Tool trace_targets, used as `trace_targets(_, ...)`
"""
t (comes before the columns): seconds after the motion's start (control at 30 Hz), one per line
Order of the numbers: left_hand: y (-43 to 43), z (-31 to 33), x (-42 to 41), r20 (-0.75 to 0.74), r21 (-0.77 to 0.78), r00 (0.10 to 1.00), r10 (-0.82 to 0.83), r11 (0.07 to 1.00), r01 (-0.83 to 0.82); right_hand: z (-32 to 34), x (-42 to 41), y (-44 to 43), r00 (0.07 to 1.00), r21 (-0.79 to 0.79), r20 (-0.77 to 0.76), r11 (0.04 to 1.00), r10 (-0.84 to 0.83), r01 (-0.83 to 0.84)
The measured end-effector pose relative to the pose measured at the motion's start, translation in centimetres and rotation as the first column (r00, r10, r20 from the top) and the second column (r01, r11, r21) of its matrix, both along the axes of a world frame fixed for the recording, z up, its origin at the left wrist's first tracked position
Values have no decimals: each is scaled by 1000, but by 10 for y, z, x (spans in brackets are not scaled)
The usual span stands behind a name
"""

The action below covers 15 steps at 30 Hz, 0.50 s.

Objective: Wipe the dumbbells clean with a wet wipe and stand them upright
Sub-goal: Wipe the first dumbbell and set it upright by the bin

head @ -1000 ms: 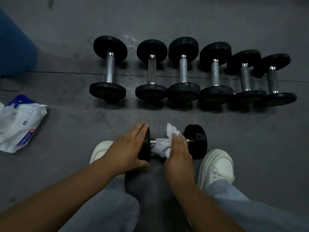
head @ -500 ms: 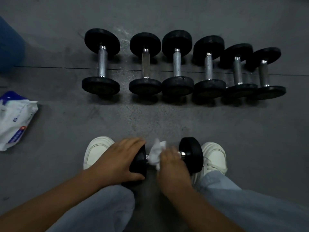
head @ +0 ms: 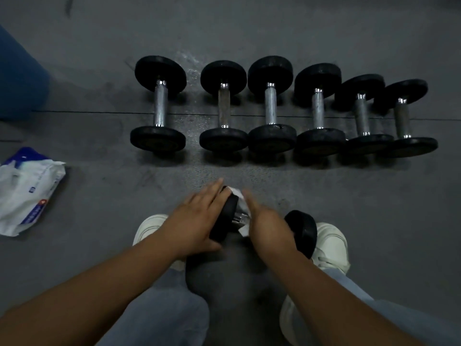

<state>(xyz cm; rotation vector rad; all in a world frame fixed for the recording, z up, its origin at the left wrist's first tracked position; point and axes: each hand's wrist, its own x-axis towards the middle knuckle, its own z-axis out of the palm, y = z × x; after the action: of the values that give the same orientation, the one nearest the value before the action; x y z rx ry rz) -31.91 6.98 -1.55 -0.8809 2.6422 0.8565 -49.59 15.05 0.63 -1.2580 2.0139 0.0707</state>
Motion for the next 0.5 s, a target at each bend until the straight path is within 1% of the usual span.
trace_targets(0.03, -5, -3, -3, -4, -55, 999, -36, 998, 36, -1, -5, 3, 999, -48, 17, 998, -43, 44)
trace_targets(0.07, -12, -5, -7, -2, -70, 998, -62, 996, 62, -5, -13, 5, 993, -106, 36, 988, -109, 112)
trace_targets(0.1, -20, -4, -10, 13, -46, 997, -72, 996, 72, -9, -19, 5, 978, -124, 58, 970, -202, 208)
trace_targets(0.13, -28, -1, -15, 33, -6, 997, -71, 997, 72, -11, -22, 6, 971, -108, 33, 965, -238, 240)
trace_targets(0.17, -35, 1, -19, 45, 12, 996, -74, 997, 74, -11, -20, 7, 983, -65, -39, 983, -177, 174)
trace_targets(0.2, -41, 3, -24, 48, 11, 995, -82, 997, 82, -12, -13, 8, 994, -20, -86, 997, -71, 70)
trace_targets(0.23, -47, 4, -28, 56, 5, 994, -93, 996, 93, -15, -5, 8, 995, 3, -96, 1000, 15, -14)
trace_targets(0.27, -52, 5, -32, 69, 9, 993, -98, 995, 98, -17, 1, 9, 994, -18, -81, 997, 70, -71)
trace_targets(0.3, -58, 5, -36, 94, 19, 991, -94, 995, 93, -15, 1, 8, 995, -24, -62, 997, 77, -79)
trace_targets(0.37, -72, 8, -47, 155, 66, 984, -86, 995, 77, -16, -19, 0, 998, -24, -70, 1000, -1, 0)
trace_targets(0.4, -77, 9, -52, 187, 92, 979, -82, 994, 66, -16, -29, -3, 993, -10, -112, 999, -46, 46)
trace_targets(0.43, -81, 9, -56, 220, 121, 973, -72, 992, 46, -15, -33, -6, 986, 4, -155, 998, -53, 55)
trace_targets(0.47, -82, 9, -57, 246, 166, 968, -48, 986, 6, -13, -32, -10, 988, 0, -153, 1000, -20, 20)
trace_targets(0.5, -80, 9, -55, 262, 226, 965, -4, 972, -57, -11, -26, -15, 993, -13, -114, 1000, 27, -28)
